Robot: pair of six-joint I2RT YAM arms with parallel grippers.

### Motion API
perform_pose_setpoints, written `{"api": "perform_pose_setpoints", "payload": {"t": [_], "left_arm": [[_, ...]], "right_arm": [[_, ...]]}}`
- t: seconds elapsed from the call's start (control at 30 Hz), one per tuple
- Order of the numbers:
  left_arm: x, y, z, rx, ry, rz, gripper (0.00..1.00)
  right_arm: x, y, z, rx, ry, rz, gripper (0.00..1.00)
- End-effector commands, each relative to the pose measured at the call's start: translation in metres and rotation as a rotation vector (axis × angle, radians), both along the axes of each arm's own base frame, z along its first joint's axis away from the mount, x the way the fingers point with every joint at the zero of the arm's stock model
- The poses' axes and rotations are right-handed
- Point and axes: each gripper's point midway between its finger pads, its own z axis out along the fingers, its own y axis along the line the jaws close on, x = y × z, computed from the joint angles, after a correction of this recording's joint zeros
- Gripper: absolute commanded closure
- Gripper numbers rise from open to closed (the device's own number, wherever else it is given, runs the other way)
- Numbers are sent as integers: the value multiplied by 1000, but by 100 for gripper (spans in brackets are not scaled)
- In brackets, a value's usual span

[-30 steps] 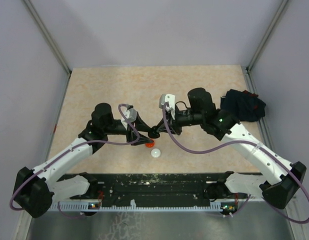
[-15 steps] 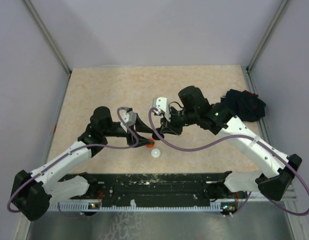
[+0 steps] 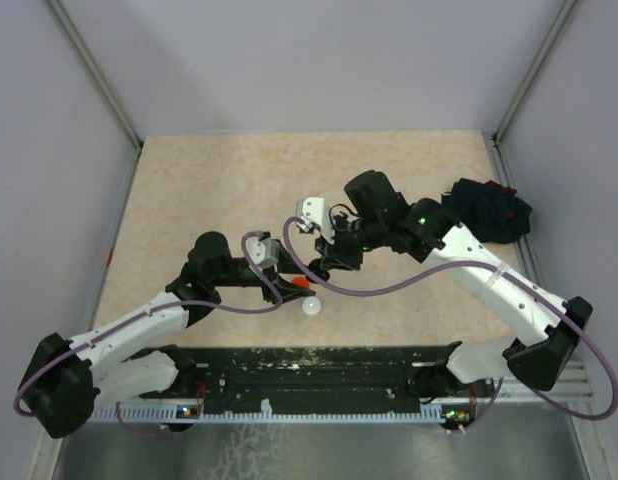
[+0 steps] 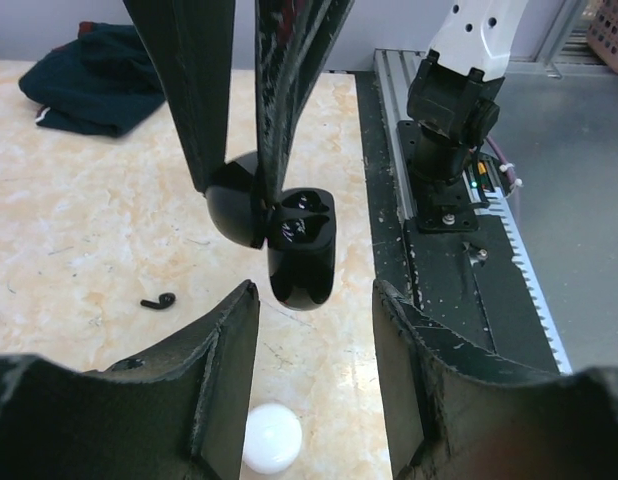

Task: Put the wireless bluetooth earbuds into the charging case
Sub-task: Adjust the charging case.

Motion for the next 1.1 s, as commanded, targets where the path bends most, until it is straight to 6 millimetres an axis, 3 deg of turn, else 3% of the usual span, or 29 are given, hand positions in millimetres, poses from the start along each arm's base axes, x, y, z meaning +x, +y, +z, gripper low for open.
{"api": "perform_pose_setpoints", "payload": {"t": [0.0,0.67,1.07], "left_arm": [[2,-3,16,-65,-89,15,46],[-1,-5,16,-126,-137,28,57],[2,-4,9,-114,-113,49,79]], "right_arm": [[1,2,14,-3,-34,7,100],[2,5,5,-66,-24,-13,100],[4,7,10,-49,-30,-25,100]]}}
